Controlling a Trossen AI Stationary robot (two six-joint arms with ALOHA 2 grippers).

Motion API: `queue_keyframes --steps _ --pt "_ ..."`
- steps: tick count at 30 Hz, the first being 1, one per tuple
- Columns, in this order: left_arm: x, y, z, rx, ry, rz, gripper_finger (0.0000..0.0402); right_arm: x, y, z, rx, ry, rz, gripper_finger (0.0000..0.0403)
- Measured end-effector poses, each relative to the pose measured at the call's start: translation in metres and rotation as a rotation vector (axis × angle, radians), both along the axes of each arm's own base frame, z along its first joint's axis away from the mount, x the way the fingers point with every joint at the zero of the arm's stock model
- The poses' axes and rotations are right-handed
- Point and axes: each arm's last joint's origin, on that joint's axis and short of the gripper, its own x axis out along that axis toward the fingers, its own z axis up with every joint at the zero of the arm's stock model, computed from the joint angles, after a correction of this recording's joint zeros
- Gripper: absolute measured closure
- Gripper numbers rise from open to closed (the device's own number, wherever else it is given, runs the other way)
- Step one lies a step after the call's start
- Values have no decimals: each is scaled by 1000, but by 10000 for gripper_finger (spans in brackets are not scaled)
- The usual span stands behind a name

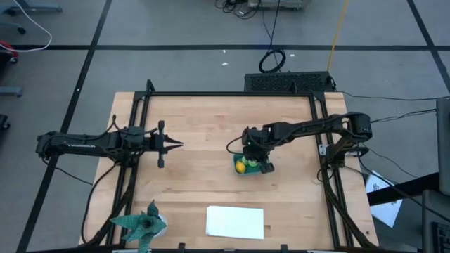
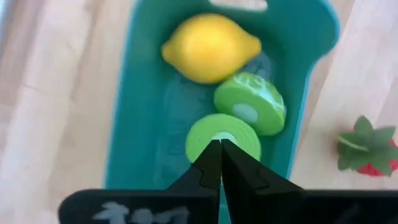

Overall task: Pick and placing Produce into tupperware
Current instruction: Put the red strawberry into the green bin

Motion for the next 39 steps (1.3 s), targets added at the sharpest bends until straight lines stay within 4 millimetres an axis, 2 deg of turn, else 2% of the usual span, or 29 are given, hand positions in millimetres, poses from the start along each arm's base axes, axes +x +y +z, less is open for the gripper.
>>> queue_keyframes --steps 9,17,29,39 --pt "0 0 0 0 0 0 371 14 0 31 38 -63 -7 402" --pt "0 0 0 0 1 0 371 13 -4 64 94 -182 -4 403" --pt "0 0 0 0 3 0 371 -11 -9 94 114 -312 -66 403" --pt "0 0 0 0 4 0 371 -57 -16 103 126 -522 -158 403"
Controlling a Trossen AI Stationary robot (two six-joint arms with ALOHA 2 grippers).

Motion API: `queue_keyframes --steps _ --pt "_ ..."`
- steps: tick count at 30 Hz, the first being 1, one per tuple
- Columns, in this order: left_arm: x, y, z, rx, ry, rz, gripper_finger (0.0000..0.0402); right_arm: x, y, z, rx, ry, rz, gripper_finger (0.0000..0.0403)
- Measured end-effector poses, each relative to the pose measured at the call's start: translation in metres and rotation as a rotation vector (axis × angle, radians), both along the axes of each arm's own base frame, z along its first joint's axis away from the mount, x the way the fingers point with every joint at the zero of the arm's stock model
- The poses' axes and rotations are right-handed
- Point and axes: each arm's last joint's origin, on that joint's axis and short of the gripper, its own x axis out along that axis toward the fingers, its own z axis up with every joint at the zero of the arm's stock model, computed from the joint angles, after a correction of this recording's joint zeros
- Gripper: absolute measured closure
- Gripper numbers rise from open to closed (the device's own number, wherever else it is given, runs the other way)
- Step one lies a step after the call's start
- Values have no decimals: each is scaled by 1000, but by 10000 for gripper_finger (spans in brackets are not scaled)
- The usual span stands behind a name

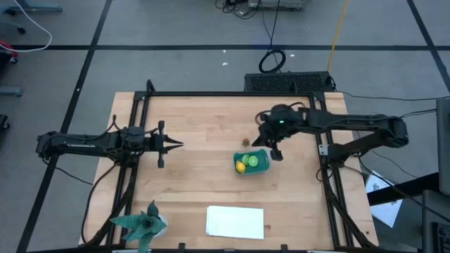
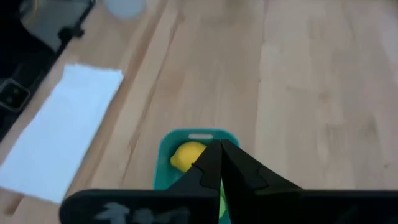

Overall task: Pick and placing Produce into tupperware
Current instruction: Put the red strawberry into the green bin

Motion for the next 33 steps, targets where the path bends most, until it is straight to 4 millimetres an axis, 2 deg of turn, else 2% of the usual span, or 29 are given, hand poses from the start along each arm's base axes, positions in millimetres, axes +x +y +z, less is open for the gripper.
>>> queue_keyframes --steps 6,11,17,22,33 --pt "0 0 0 1 -2 0 371 -27 2 -9 43 -151 -36 403" --pt "0 0 0 1 -5 0 371 -45 4 -25 51 -146 -84 403" --pt "0 0 0 1 -5 0 371 -57 6 -29 41 -239 -109 403" --pt "0 0 0 0 -5 0 371 -70 8 -31 44 -401 -114 403" --pt "0 0 1 0 -6 1 371 -93 12 -55 52 -533 -150 403"
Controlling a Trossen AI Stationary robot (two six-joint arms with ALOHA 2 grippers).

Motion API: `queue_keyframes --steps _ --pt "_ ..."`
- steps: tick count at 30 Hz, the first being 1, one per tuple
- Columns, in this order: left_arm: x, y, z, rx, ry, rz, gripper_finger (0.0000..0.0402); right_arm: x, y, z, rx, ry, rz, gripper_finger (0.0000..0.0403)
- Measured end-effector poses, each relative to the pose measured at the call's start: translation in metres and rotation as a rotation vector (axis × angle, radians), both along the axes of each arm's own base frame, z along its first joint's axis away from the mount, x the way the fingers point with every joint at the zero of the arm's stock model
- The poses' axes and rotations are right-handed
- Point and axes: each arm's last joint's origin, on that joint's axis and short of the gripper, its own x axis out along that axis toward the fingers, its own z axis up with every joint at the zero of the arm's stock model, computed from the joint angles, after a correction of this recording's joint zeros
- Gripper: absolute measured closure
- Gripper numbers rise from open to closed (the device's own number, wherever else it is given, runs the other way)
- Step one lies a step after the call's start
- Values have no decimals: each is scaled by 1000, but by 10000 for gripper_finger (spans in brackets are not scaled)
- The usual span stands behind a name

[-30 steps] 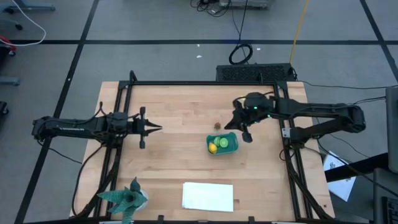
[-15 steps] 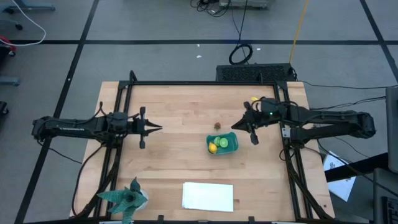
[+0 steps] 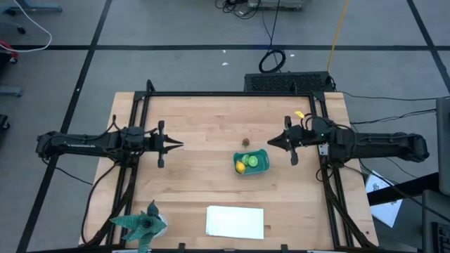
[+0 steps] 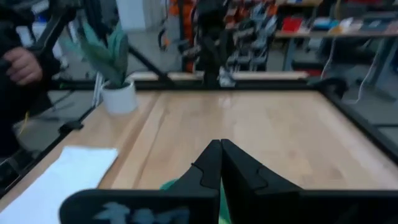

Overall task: Pick and placing Produce into tupperware
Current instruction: Put the red strawberry into the green bin

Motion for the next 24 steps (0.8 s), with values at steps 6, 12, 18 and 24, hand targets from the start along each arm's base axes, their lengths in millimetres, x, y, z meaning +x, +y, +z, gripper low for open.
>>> queue_keyframes --steps 6,12,18,24 --pt "0 0 1 -7 -11 3 371 -10 -2 -24 6 -94 -28 403" --pt "1 0 3 -6 -35 4 371 -19 -5 -45 35 -98 -131 403" --pt "1 3 3 -6 -40 93 371 -21 -5 -48 10 -145 -128 403" --pt "1 4 8 -13 -88 139 371 -24 -4 -51 -27 -194 -128 403"
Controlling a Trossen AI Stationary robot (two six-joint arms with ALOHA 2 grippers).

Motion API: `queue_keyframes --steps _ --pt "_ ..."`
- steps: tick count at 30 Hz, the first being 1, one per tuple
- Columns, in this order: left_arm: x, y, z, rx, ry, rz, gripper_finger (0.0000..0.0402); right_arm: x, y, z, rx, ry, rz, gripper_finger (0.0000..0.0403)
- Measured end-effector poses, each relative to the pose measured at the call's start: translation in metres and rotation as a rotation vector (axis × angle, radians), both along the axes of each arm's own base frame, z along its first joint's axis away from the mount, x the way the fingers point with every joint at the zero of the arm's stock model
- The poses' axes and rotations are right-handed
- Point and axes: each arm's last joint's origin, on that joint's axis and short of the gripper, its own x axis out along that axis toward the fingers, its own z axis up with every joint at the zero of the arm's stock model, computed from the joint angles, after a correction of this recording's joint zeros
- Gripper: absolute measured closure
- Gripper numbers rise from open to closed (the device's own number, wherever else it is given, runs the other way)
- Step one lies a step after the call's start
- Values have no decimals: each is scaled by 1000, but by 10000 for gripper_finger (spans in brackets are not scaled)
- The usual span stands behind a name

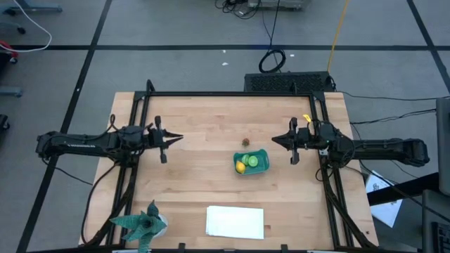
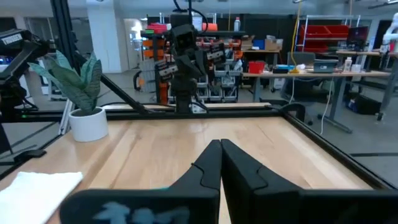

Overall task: Pick and placing Produce into tupperware
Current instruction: Put the red strawberry into the green bin

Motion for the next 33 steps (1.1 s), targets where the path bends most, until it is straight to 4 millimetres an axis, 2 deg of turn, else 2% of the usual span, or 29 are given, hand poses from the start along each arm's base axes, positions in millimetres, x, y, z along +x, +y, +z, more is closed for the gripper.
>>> queue_keyframes --steps 11,18,22,33 --pt "1 0 8 -2 -91 7 371 -3 0 -13 -16 36 -8 403" --pt "8 8 14 -3 -167 264 371 -3 0 -10 -13 -6 -7 403" --pt "19 17 28 -37 -155 318 371 -3 0 -8 -11 -20 -5 403" --pt "73 47 77 -185 -37 114 371 -3 0 -8 -10 -20 -4 403"
